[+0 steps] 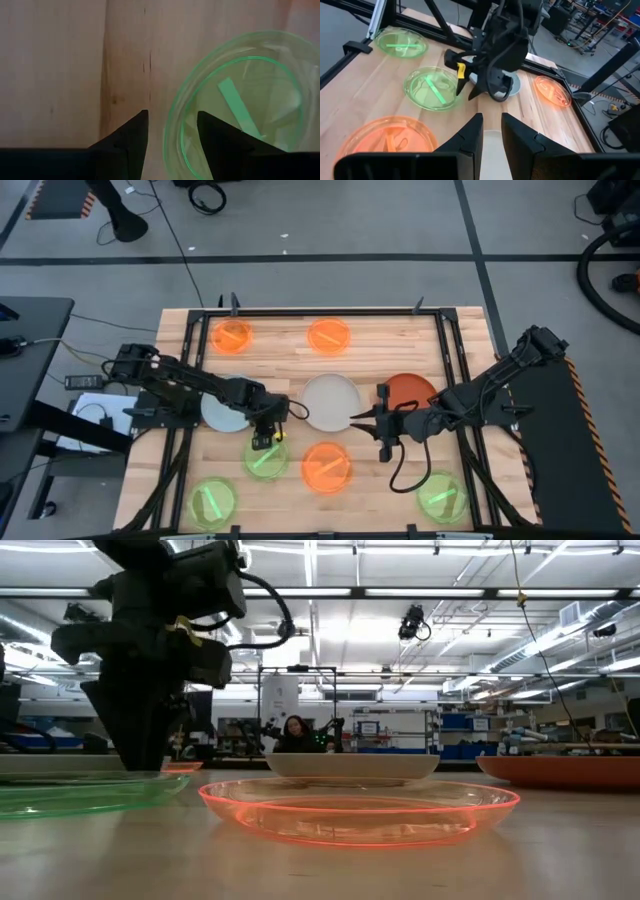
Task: Stack plastic plates
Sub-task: Stack the top right green plate on top of the bottom left green plate, then stack the right green plate on top of the left green plate
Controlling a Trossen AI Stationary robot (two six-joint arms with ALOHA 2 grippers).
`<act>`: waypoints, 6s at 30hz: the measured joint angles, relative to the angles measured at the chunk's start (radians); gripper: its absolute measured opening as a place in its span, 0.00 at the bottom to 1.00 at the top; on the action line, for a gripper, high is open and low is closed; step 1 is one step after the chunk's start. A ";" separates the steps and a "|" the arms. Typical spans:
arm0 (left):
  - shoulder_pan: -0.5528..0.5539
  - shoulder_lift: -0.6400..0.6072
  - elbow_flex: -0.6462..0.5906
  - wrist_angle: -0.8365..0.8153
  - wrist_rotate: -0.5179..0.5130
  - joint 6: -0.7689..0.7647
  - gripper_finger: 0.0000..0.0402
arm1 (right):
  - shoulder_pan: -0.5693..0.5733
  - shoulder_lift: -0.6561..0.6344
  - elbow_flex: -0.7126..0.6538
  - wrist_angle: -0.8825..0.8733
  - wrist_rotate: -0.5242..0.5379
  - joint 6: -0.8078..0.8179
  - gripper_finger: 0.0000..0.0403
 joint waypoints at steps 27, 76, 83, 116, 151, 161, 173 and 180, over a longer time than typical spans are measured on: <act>-0.089 0.045 0.002 0.014 -0.058 0.097 0.05 | 0.000 0.000 0.000 -0.002 0.000 -0.005 0.20; -0.729 -0.137 0.073 -0.305 -0.027 -0.498 0.02 | -0.120 -0.001 -0.023 -0.060 -0.033 0.064 0.20; -0.695 -0.137 0.064 -0.214 -0.037 -0.490 0.03 | -0.133 -0.001 -0.023 -0.038 -0.070 0.064 0.20; -0.658 -0.122 0.006 -0.221 0.006 -0.636 0.20 | -0.131 -0.001 -0.024 -0.056 -0.081 0.087 0.20; -0.168 -0.315 -0.119 1.027 -0.586 0.134 0.33 | -0.019 0.016 0.075 -0.469 -0.463 0.789 0.20; -0.009 -0.166 -0.153 1.460 -0.364 0.295 0.33 | 0.178 0.130 0.083 -0.978 -0.795 1.112 0.22; 0.020 -0.165 -0.154 1.397 -0.346 0.346 0.33 | 0.230 0.256 -0.127 -0.713 -0.937 0.905 0.38; 0.020 -0.165 -0.153 1.378 -0.346 0.335 0.33 | 0.173 0.280 -0.170 -0.682 -0.979 0.744 0.36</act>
